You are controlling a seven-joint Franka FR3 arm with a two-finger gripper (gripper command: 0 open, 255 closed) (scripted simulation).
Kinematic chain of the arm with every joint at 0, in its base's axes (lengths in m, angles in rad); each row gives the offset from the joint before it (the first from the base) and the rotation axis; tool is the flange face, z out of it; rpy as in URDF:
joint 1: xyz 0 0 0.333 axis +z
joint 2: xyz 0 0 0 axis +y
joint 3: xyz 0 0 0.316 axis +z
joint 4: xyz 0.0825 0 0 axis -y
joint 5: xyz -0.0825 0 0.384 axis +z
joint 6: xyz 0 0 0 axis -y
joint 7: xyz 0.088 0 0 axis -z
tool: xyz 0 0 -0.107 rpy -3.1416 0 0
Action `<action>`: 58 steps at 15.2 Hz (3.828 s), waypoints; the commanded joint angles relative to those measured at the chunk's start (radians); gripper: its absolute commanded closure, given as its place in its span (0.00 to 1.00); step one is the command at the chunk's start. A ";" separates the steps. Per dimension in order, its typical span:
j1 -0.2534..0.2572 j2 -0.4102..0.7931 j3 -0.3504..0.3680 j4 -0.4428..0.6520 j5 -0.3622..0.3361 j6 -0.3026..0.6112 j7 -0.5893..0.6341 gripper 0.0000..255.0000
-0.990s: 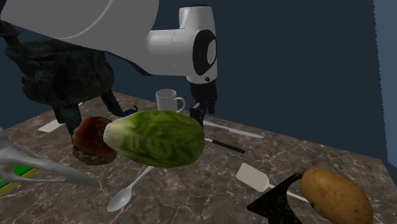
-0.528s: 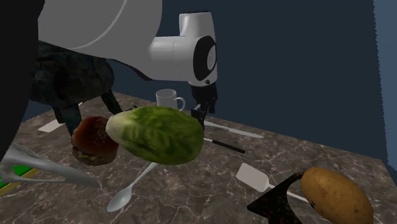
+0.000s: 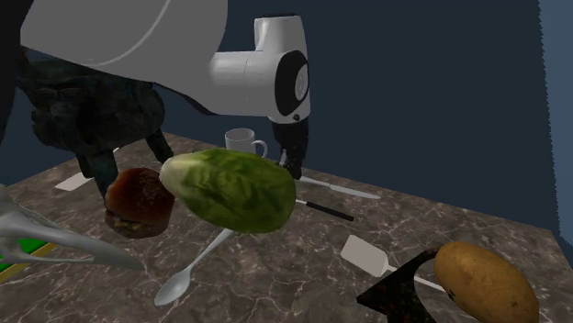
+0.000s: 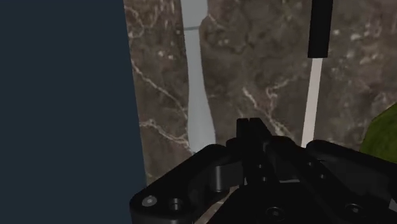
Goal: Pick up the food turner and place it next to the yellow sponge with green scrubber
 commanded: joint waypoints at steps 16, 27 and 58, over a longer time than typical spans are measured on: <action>0.002 -0.002 -0.039 -0.050 -0.072 -0.141 -0.003 0.00; 0.002 -0.002 -0.039 -0.050 -0.071 -0.141 -0.003 1.00; 0.092 -0.230 -0.016 -0.139 -0.106 -0.292 0.097 1.00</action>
